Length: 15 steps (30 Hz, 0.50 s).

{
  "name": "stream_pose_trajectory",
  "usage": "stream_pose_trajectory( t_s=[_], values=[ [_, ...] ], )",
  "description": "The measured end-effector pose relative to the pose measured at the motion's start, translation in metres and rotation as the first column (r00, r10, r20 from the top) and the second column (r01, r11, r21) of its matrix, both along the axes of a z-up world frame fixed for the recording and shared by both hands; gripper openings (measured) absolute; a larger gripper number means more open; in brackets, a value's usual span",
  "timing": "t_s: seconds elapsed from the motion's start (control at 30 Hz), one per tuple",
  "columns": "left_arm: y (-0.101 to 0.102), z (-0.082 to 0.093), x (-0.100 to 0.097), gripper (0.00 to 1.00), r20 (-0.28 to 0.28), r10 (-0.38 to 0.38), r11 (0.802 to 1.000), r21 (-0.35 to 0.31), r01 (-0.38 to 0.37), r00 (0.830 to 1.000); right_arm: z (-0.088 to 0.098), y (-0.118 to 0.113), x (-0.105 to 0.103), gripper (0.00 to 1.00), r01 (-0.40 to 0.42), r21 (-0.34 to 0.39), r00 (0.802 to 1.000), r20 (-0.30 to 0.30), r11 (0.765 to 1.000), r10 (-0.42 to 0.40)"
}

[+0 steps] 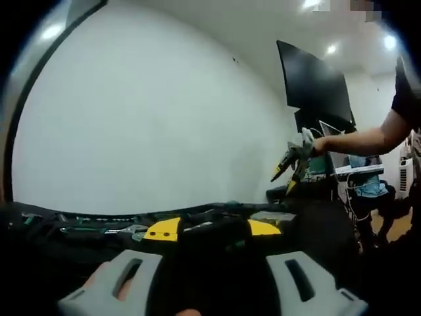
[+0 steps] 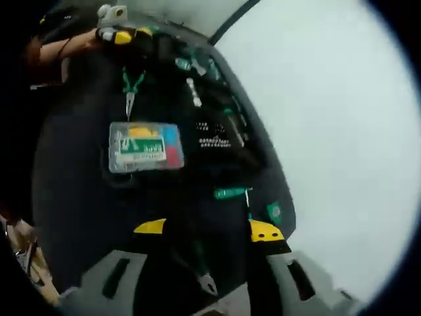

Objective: Pick up the tools and put them into their designated positions in the toolbox.

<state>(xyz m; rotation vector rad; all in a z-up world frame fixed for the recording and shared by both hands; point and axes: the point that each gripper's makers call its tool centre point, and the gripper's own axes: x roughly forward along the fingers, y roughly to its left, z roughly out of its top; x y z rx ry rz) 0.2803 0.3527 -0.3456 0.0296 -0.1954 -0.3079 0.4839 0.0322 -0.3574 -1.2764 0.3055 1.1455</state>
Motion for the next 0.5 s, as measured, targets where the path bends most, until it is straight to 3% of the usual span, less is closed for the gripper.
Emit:
stream_pose_trajectory(
  t_s=[0.07,0.3,0.5],
  values=[
    [0.0,0.001,-0.001,0.36,0.003,-0.002,1.0,-0.006,0.002,1.0,-0.009,-0.007,0.012,0.39,0.009,-0.035,1.0,0.007,0.999,-0.008],
    [-0.001,0.001,-0.002,0.36,0.003,-0.003,1.0,-0.011,0.003,1.0,-0.034,-0.021,0.043,0.34,0.045,-0.081,0.997,-0.062,0.996,-0.05],
    [-0.004,0.002,-0.004,0.36,0.001,-0.006,1.0,-0.008,0.006,1.0,-0.055,-0.021,0.048,0.33,0.062,-0.112,0.989,-0.125,0.992,-0.076]
  ],
)
